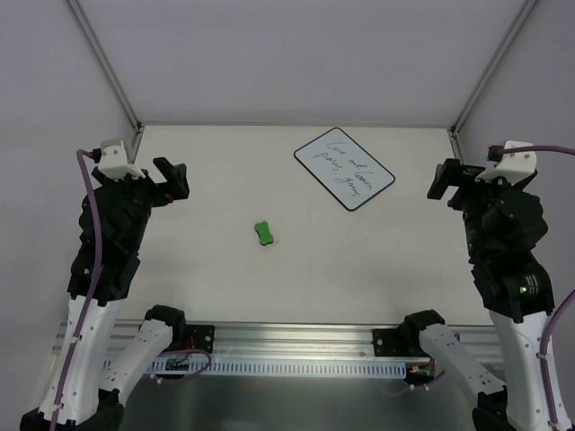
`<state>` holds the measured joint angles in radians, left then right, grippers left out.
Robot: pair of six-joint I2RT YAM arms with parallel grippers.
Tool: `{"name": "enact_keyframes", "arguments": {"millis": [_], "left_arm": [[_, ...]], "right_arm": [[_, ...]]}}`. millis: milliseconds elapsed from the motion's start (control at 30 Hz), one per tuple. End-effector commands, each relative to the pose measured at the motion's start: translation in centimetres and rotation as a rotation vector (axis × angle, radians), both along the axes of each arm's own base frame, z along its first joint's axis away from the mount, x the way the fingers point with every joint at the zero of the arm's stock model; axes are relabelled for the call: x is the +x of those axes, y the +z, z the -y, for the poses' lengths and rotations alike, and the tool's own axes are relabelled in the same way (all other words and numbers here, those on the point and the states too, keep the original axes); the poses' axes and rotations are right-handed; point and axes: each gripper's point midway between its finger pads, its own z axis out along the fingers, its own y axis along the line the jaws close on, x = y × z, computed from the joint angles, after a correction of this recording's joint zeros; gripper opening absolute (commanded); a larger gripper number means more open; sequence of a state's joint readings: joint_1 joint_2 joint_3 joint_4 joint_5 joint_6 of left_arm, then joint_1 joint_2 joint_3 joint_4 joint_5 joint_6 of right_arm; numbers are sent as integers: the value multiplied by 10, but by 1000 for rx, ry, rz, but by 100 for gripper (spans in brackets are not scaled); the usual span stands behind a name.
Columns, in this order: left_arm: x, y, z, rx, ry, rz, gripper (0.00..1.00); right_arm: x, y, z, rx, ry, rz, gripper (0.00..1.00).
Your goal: Erase the whiteboard
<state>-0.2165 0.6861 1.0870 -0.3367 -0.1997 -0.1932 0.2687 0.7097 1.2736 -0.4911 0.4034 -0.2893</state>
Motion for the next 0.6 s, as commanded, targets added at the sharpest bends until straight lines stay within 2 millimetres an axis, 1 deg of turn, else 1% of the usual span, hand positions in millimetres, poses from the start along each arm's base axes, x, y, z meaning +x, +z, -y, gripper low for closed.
{"name": "enact_keyframes", "arguments": {"millis": [0, 67, 100, 133, 167, 233, 267, 333, 400, 467, 500, 533, 567], "left_arm": [[0, 14, -2, -3, 12, 38, 99], [3, 9, -1, -10, 12, 26, 99], [5, 4, 0, -13, 10, 12, 99], [6, 1, 3, -20, 2, 2, 99], [8, -2, 4, -26, -3, -6, 99], [11, -13, 9, -44, -17, -34, 99], [13, -18, 10, -48, -20, -48, 99], [16, -31, 14, -53, -35, -81, 99], [21, -47, 18, -55, -48, -124, 99], [25, -58, 22, -72, -56, -157, 99], [26, -64, 24, -75, -58, -173, 99], [27, -67, 25, -79, -61, -183, 99], [30, -72, 28, -89, -69, -201, 99]], "right_arm": [[7, 11, -9, 31, 39, 27, 99], [18, -4, -16, 38, 57, -20, 99], [22, -10, -26, 66, 95, -37, 99], [27, -23, -31, 77, 113, -68, 99], [35, -35, -39, 87, 140, -107, 99], [43, -55, -58, 132, 210, -171, 99], [55, -81, -65, 141, 219, -246, 99], [64, -111, -80, 171, 264, -334, 99], [80, -151, -89, 193, 262, -434, 99], [91, -175, -93, 235, 233, -482, 97], [95, -189, -90, 241, 195, -513, 96], [101, -209, -91, 259, 166, -566, 93], [105, -217, -95, 297, 149, -584, 92]]}}
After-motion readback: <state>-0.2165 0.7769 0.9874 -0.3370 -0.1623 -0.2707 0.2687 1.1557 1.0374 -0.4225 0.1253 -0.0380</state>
